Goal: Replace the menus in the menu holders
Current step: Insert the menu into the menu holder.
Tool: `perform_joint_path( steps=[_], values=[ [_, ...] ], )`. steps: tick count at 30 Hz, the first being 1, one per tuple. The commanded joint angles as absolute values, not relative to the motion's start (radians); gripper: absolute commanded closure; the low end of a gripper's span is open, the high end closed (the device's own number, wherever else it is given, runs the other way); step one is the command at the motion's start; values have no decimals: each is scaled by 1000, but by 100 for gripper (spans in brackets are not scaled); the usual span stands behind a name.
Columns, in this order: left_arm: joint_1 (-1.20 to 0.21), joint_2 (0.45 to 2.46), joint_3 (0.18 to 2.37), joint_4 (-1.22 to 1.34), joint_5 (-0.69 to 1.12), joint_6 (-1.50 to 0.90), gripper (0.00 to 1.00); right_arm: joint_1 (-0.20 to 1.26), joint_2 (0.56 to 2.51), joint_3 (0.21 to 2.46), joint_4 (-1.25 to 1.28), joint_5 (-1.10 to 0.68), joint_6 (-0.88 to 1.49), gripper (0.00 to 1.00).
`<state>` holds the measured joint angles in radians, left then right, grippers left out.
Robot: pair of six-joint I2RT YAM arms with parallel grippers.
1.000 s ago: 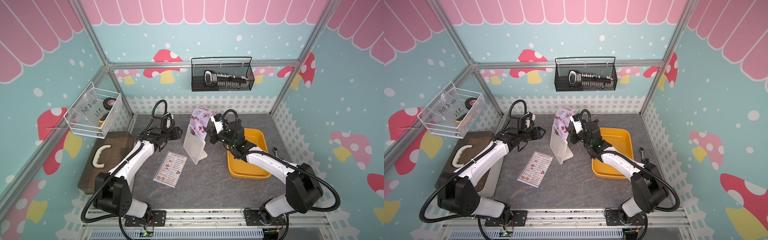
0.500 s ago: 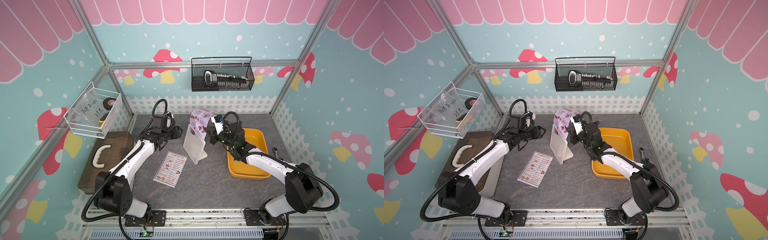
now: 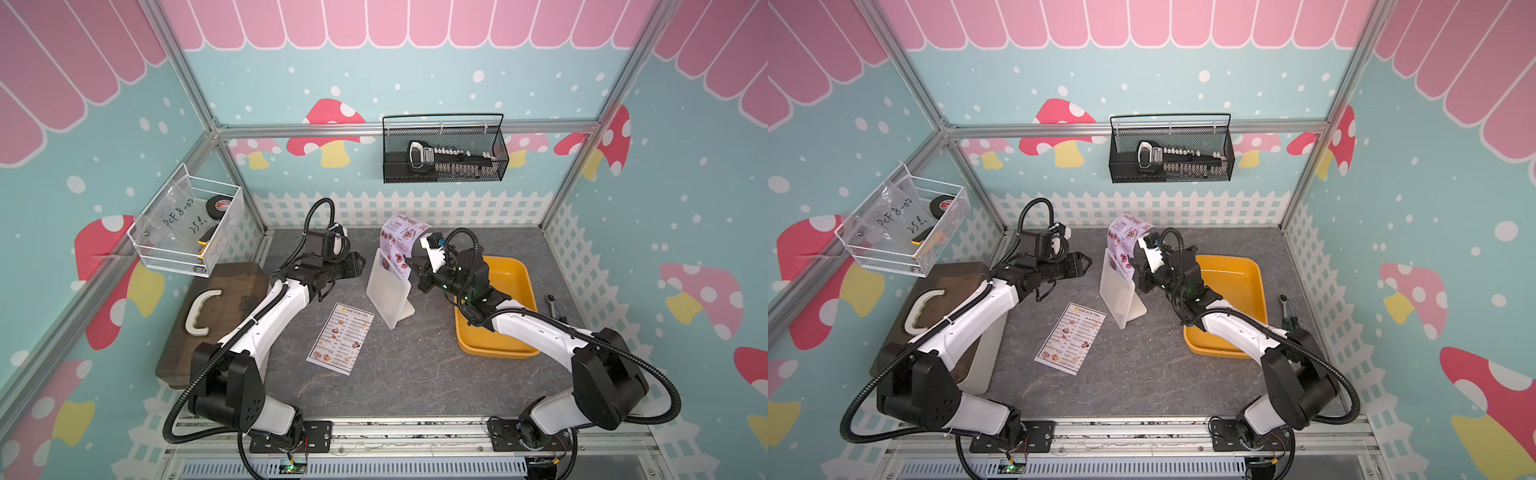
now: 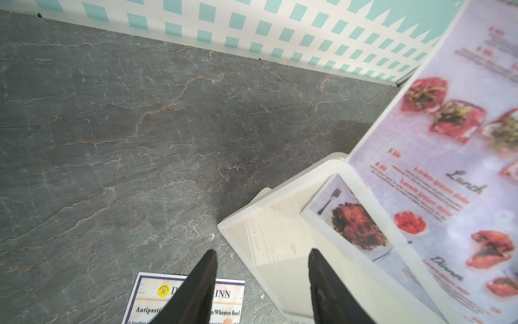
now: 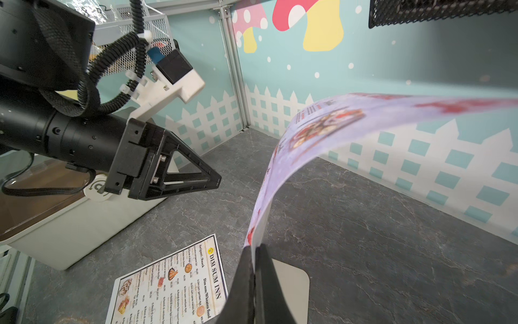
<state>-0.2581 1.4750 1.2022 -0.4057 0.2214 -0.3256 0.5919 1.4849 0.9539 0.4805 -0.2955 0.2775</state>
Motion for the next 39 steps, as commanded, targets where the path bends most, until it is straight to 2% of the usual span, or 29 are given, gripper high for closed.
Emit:
perform_joint_path(
  steps=[1, 22, 39],
  values=[
    [-261, 1484, 1229, -389, 227, -317, 46, 601, 1459, 931, 525, -278, 265, 95],
    [-261, 1485, 1230, -381, 221, -316, 46, 617, 1468, 918, 529, -271, 259, 95],
    [-259, 1494, 1231, -370, 224, -316, 46, 629, 1444, 883, 586, -239, 346, 95]
  ],
)
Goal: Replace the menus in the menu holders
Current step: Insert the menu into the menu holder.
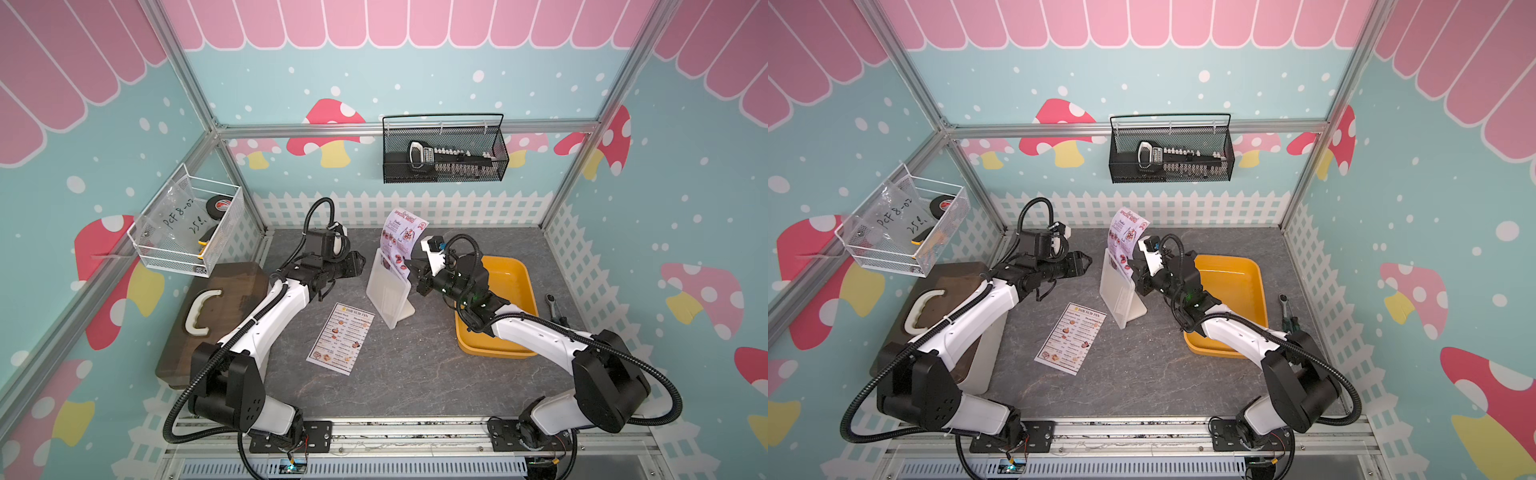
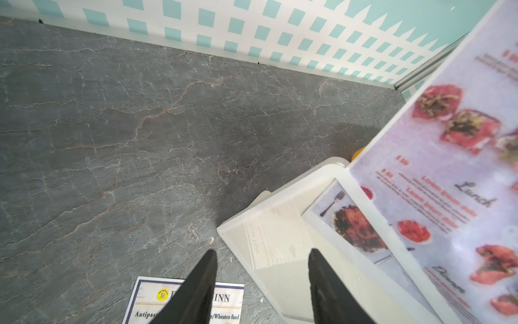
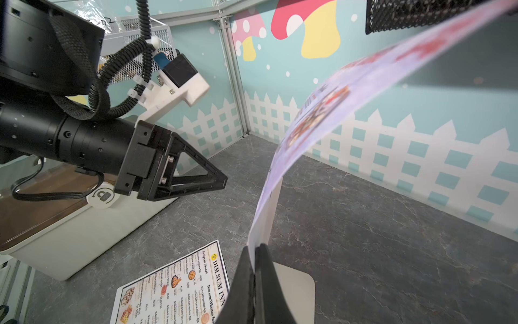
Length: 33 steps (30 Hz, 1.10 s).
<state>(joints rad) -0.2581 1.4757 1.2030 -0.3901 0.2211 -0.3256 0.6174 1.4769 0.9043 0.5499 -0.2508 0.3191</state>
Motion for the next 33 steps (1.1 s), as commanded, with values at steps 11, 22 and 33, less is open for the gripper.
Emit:
perform_joint_path(
  steps=[11, 22, 33],
  values=[
    [-258, 1505, 1236, -357, 232, -316, 46, 634, 1435, 876, 601, -216, 353, 94],
    [-253, 1499, 1230, -354, 241, -314, 46, 650, 1445, 848, 636, -181, 358, 93],
    [-253, 1496, 1226, -350, 241, -318, 46, 663, 1436, 835, 637, -150, 341, 93]
  ],
)
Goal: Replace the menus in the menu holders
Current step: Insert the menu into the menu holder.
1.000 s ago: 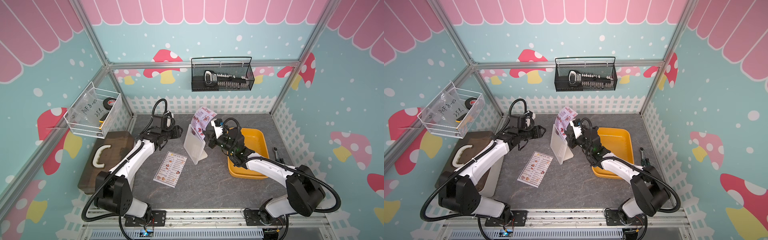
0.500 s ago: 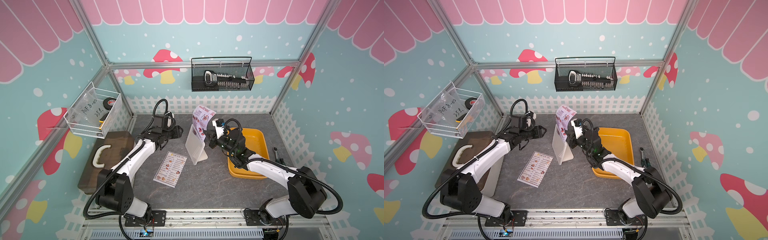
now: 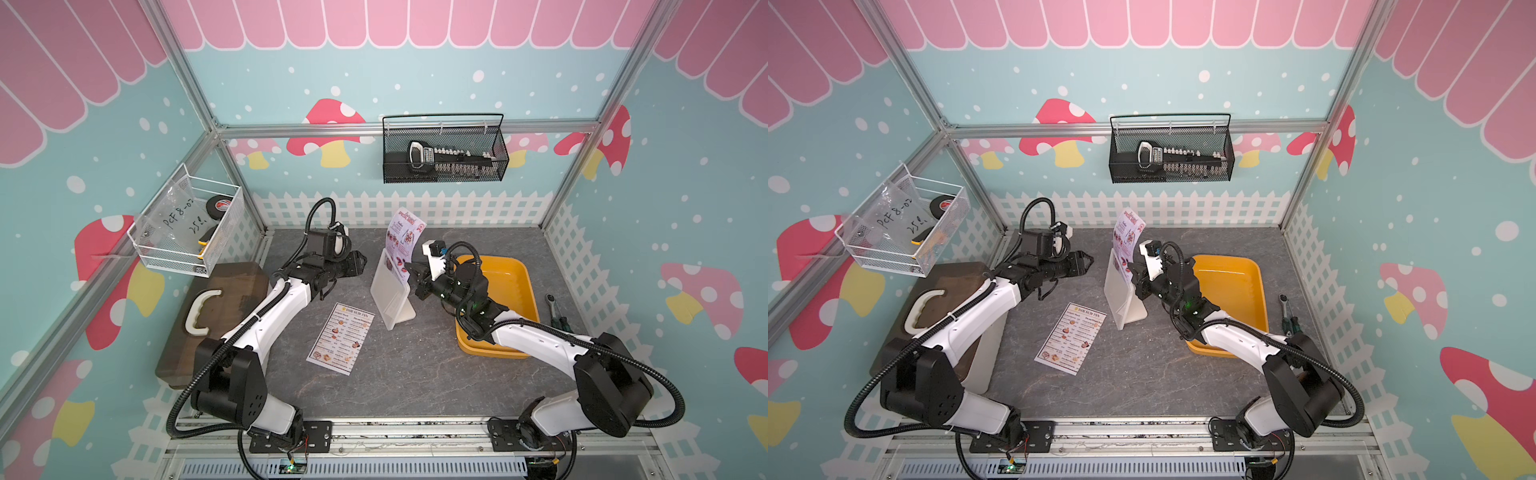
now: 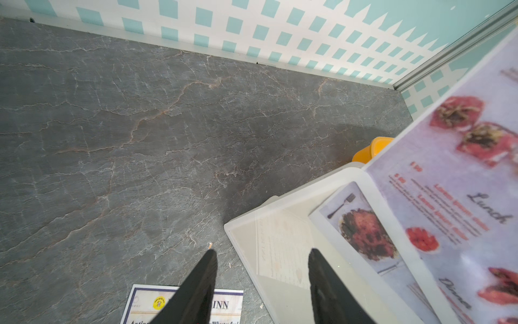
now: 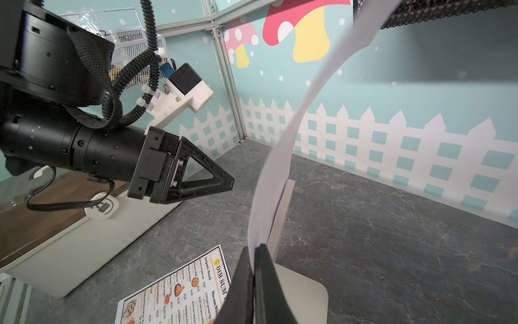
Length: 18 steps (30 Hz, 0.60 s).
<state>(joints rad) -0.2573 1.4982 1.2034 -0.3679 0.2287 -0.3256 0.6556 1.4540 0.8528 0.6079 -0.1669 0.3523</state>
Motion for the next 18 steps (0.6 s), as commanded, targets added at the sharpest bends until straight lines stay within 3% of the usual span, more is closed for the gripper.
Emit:
perform_joint_path(
  steps=[1, 18],
  values=[
    [-253, 1496, 1226, -349, 241, -318, 46, 665, 1437, 833, 637, -150, 344, 93],
    [-254, 1496, 1218, -322, 237, -334, 46, 690, 1427, 804, 635, -146, 369, 90]
  ],
)
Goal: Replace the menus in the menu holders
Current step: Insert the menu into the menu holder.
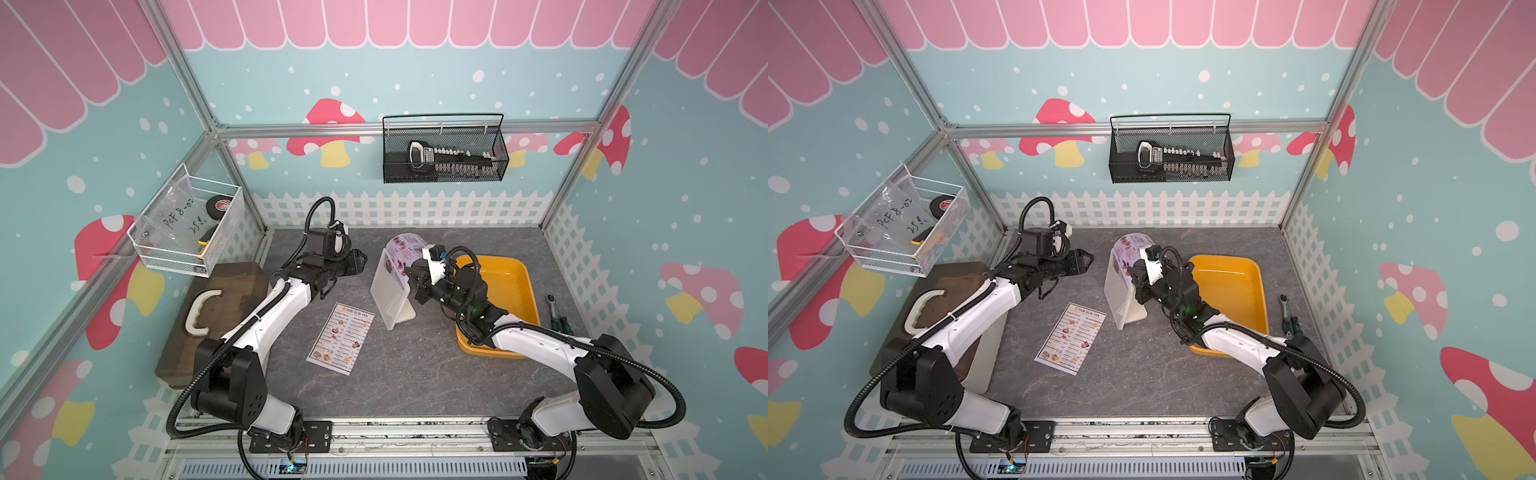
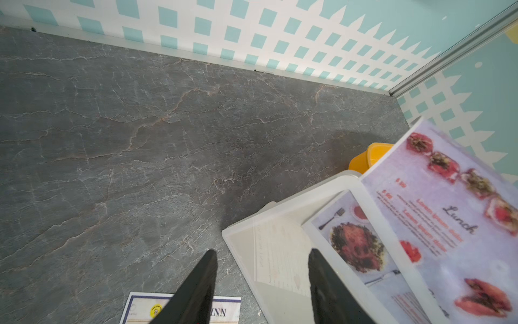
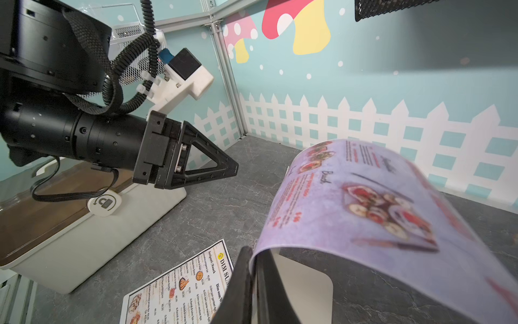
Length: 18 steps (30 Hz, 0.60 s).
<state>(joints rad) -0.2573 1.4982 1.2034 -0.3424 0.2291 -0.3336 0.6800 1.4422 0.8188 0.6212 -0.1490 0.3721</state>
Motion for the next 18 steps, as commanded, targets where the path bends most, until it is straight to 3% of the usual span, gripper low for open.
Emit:
perform_joint_path(
  steps=[1, 18],
  values=[
    [-252, 1495, 1218, -322, 237, -333, 46, 692, 1427, 802, 631, -143, 368, 89],
    [-247, 1493, 1220, -319, 236, -333, 46, 707, 1446, 825, 518, -155, 333, 83]
  ],
)
